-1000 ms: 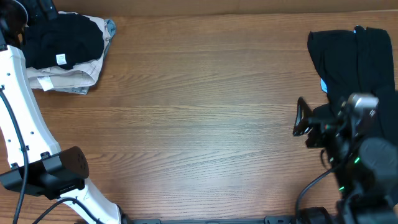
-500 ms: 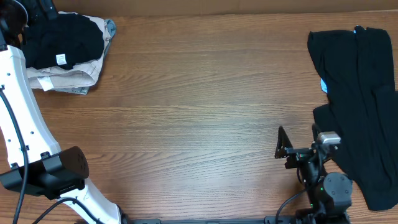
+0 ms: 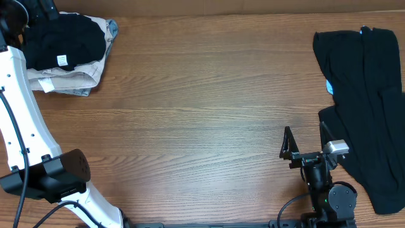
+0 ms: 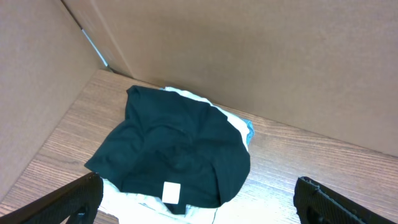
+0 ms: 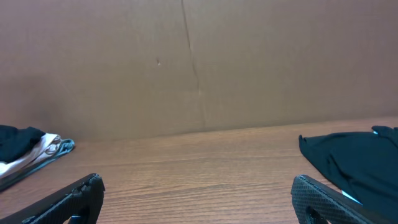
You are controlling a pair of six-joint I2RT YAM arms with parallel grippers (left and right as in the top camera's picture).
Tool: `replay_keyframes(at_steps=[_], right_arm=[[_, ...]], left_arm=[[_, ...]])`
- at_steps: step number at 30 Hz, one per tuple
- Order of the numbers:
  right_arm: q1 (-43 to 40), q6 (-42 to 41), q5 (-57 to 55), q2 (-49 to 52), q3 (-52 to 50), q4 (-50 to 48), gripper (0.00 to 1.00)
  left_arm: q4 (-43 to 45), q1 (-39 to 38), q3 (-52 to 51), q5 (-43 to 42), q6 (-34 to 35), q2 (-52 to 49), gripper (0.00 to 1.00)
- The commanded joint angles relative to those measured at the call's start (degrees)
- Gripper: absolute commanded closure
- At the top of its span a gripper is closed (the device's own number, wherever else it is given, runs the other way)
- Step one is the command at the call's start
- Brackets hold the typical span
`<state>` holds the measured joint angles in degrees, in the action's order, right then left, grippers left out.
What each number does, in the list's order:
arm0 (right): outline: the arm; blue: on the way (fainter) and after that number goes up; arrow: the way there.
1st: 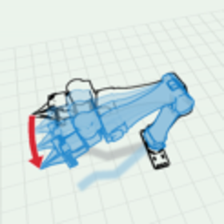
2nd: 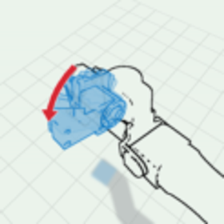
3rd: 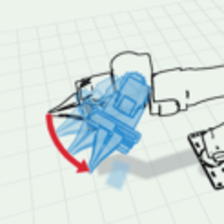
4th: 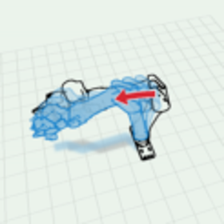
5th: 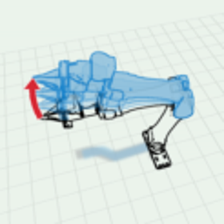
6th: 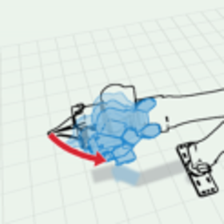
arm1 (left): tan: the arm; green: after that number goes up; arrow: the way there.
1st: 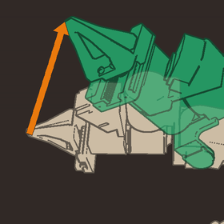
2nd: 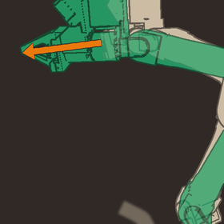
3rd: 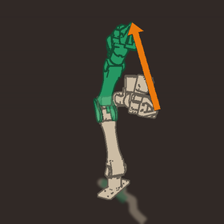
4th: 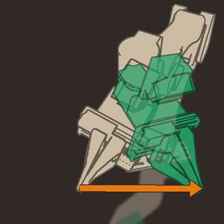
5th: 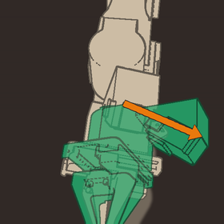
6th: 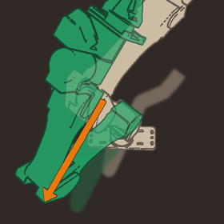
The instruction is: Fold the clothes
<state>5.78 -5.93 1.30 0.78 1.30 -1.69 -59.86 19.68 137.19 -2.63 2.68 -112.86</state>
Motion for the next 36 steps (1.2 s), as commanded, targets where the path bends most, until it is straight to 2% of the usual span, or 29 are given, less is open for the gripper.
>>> replay_keyframes(at_steps=[1,6,36], right_arm=[[0.2,0.2,0.22,-0.66,-0.83,0.2,0.0],[0.2,0.2,0.13,-0.66,-0.85,6.58,0.0],[0.2,0.2,0.07,-0.61,-0.85,6.36,0.0]], left_arm=[[0.07,-0.24,-0.15,-0.37,0.33,-0.39,0.0],[0.07,-0.24,-0.15,-0.39,0.33,-0.39,0.0],[0.09,-0.79,-1.7,0.04,0.31,1.2,0.0]])
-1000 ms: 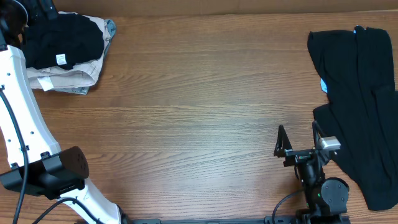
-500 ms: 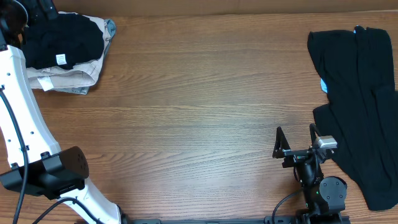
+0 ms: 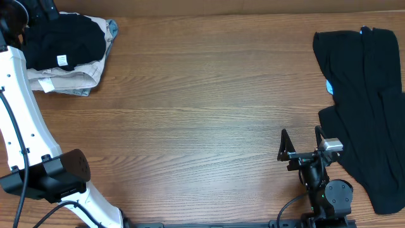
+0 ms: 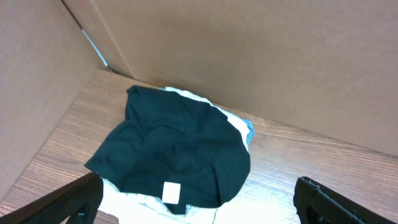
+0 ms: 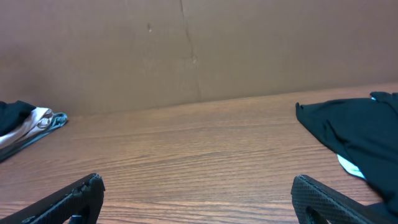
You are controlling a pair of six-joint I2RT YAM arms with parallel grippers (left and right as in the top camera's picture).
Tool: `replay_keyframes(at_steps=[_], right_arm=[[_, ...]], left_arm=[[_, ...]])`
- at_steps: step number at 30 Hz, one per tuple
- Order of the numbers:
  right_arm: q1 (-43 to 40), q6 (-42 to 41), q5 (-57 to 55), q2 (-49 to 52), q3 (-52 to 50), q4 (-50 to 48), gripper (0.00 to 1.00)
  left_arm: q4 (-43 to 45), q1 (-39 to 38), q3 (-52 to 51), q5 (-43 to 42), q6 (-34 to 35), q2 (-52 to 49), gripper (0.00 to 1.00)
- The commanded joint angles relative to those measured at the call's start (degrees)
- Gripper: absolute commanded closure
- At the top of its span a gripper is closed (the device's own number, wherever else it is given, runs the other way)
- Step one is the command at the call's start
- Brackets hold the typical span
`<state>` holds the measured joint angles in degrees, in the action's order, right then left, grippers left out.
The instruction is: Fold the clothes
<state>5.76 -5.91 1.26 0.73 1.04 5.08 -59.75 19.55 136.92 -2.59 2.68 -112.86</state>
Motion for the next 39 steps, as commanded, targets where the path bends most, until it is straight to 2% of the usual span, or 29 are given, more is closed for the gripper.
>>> replay_keyframes(at_steps=[1,11,17,33,36,39], right_arm=[[0.22,0.17,0.11,-0.57,-0.59,-0.42,0.0],[0.22,0.17,0.11,-0.57,-0.59,-0.42,0.0],[0.22,0.17,0.11,-0.57,-0.59,-0.42,0.0],[0.22,0.17,0.11,-0.57,-0.59,-0.42,0.0],[0.22,0.17,0.11,-0.57,-0.59,-0.42,0.0],[0.22,0.17,0.11,-0.57,-0.59,-0.42,0.0]], left_arm=[[-0.02,-1.22,-3.34,0.02,0.31,2.49,0.0],[-0.07,-13.22,-36.44,0.0,0.31,26.67,0.0],[-0.07,-18.95,-48.76,0.0,0.33,40.04,0.0],[2.01,-18.01,-79.97,1.79,-1.01,72.48,0.0],[7.76,-18.01,-85.77,1.68,-0.98,76.98,0.0],[19.63,-17.92,-93.31,0.09,-0.98,82.6,0.0]])
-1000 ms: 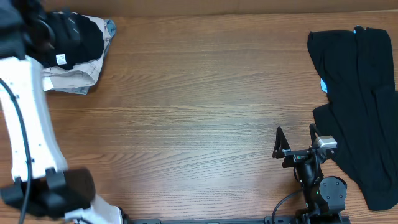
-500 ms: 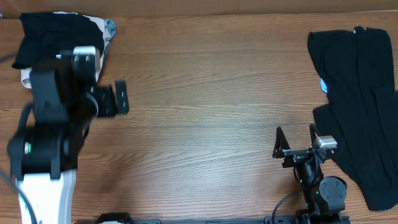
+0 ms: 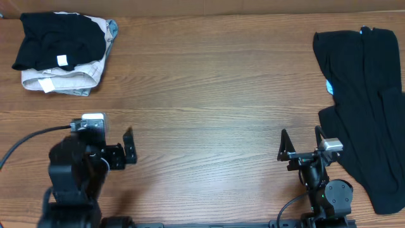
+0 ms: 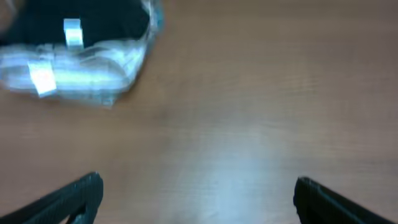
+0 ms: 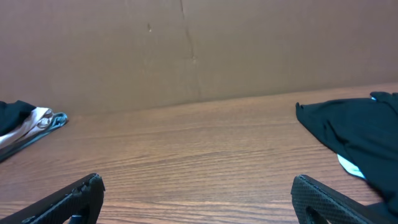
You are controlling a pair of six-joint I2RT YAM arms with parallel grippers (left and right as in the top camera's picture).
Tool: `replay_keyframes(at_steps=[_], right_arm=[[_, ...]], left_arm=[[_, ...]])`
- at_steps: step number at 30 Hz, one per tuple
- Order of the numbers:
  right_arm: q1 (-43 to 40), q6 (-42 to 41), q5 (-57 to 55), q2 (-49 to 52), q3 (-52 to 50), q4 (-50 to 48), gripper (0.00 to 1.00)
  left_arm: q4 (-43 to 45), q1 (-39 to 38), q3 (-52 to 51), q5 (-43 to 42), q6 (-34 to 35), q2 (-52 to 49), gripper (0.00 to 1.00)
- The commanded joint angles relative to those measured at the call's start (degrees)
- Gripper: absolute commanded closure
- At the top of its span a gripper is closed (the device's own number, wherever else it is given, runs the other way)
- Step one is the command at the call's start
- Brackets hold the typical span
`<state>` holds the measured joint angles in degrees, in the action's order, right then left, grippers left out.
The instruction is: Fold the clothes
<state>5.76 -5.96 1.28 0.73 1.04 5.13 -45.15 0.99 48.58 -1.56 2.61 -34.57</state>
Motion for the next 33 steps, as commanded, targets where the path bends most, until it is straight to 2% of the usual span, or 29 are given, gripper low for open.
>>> replay_keyframes(at_steps=[1,5,11,21,33], right_arm=[[0.22,0.22,0.09,-0.57,-0.59,-0.48,0.0],[0.22,0.22,0.09,-0.57,-0.59,-0.46,0.0],[0.22,0.22,0.09,-0.57,-0.59,-0.46,0.0],[0.22,0.22,0.09,-0.57,-0.59,-0.48,0.0],[0.22,0.22,0.09,-0.57,-0.59,-0.46,0.0]], left_arm=[[9.57,0.66,-7.65,-1.42,-0.92,6.29,0.0],[27.19,0.7,-19.39,-2.21,-0.87,14.73,0.0],[41.05,1.99,-30.69,-3.89,-0.7,24.81,0.0],[43.63,4.79,-39.17,-4.07,-1.25,34.36,0.0],[48.3,4.85,-44.92,-5.86,-0.68,34.38,0.0]])
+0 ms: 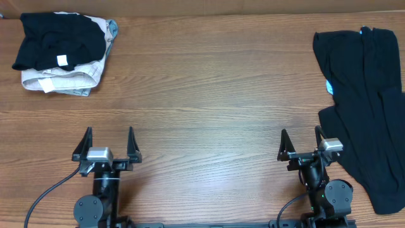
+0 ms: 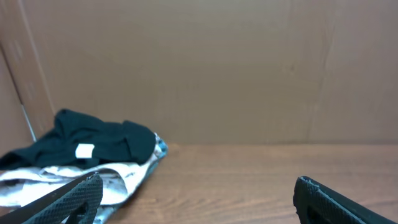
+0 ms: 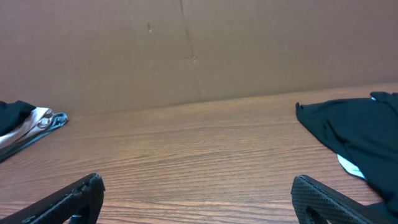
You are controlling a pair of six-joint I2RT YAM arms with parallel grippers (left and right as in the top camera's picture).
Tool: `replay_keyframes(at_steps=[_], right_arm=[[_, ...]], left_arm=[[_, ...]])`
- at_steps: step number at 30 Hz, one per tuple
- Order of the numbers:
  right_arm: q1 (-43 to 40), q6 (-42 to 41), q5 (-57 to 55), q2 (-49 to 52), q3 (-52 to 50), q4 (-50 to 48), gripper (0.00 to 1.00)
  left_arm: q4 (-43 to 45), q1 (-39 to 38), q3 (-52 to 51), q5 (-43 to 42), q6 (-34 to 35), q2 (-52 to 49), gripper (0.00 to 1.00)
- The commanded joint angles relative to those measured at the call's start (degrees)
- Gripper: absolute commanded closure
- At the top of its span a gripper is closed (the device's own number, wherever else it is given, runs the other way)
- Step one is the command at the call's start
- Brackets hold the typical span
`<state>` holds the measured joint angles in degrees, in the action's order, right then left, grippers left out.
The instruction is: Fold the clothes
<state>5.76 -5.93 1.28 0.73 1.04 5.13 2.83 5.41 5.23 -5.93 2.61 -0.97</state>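
Observation:
A folded pile of a black garment on light ones lies at the table's far left corner, also seen in the left wrist view. Unfolded black clothes sprawl along the right edge, showing in the right wrist view. My left gripper stands open near the front edge at the left, well short of the pile. My right gripper stands open near the front edge, just left of the black clothes, nothing between its fingers.
A brown cardboard wall stands along the table's back and left side. The wooden table stretches between the pile and the black clothes.
My left gripper has gone from left of centre, tilted down at the table, to a low level pose at the front edge, facing the back wall. The right arm has not moved.
At first my left arm reached over the far left corner, its open gripper above the folded pile, and my right gripper sat at the front right. The right gripper then shifted slightly. The left arm then stood away from the pile and now rests at the front.

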Motion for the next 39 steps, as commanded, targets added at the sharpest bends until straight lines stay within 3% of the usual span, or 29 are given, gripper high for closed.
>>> replay_keyframes(at_steps=[1,13,19,39], right_arm=[[0.22,0.2,0.09,-0.57,-0.59,-0.46,0.0],[0.22,0.2,0.09,-0.57,-0.59,-0.46,0.0],[0.22,0.2,0.09,-0.57,-0.59,-0.46,0.0],[0.22,0.2,0.09,-0.57,-0.59,-0.46,0.0]], left_arm=[[0.35,0.24,-1.9,-1.49,-0.66,0.79,0.0],[-1.44,-0.35,-4.94,-1.16,-0.7,0.79,0.0],[-6.86,-0.35,-4.92,-1.18,-0.35,0.79,0.0],[-6.67,-0.33,-4.92,-1.16,-0.26,0.76,0.0]])
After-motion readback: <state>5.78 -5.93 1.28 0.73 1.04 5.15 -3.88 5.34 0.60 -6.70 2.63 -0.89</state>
